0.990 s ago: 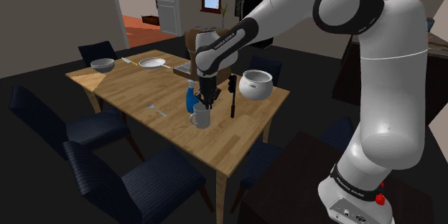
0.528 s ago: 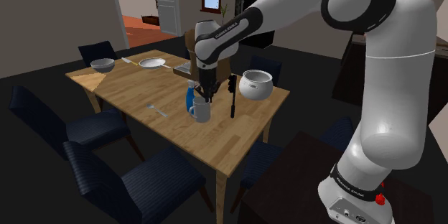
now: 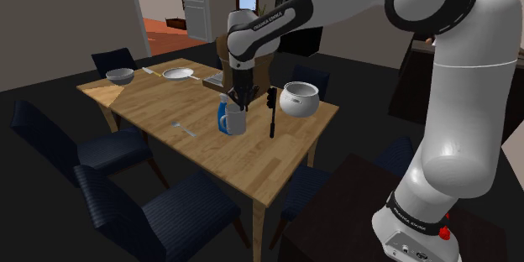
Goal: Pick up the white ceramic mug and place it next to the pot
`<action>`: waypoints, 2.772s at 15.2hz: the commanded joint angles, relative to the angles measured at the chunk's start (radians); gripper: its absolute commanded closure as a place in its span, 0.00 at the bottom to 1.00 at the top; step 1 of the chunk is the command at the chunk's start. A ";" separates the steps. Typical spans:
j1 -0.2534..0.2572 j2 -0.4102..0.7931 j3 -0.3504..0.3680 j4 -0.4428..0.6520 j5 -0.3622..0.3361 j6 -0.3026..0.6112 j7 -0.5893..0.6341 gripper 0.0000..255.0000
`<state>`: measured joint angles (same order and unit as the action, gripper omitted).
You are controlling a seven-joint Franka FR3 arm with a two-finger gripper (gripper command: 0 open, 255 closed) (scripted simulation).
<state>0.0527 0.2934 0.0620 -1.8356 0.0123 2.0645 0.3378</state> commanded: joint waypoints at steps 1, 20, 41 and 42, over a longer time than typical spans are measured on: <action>0.000 -0.012 0.000 0.014 0.001 -0.027 0.001 1.00; -0.234 -0.015 -0.139 0.027 0.015 -0.048 -0.375 1.00; -0.441 0.207 -0.222 0.259 0.055 -0.063 -0.668 1.00; -0.441 0.212 -0.222 0.253 0.056 -0.052 -0.669 1.00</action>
<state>-0.3870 0.4989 -0.1601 -1.5776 0.0669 2.0010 -0.3292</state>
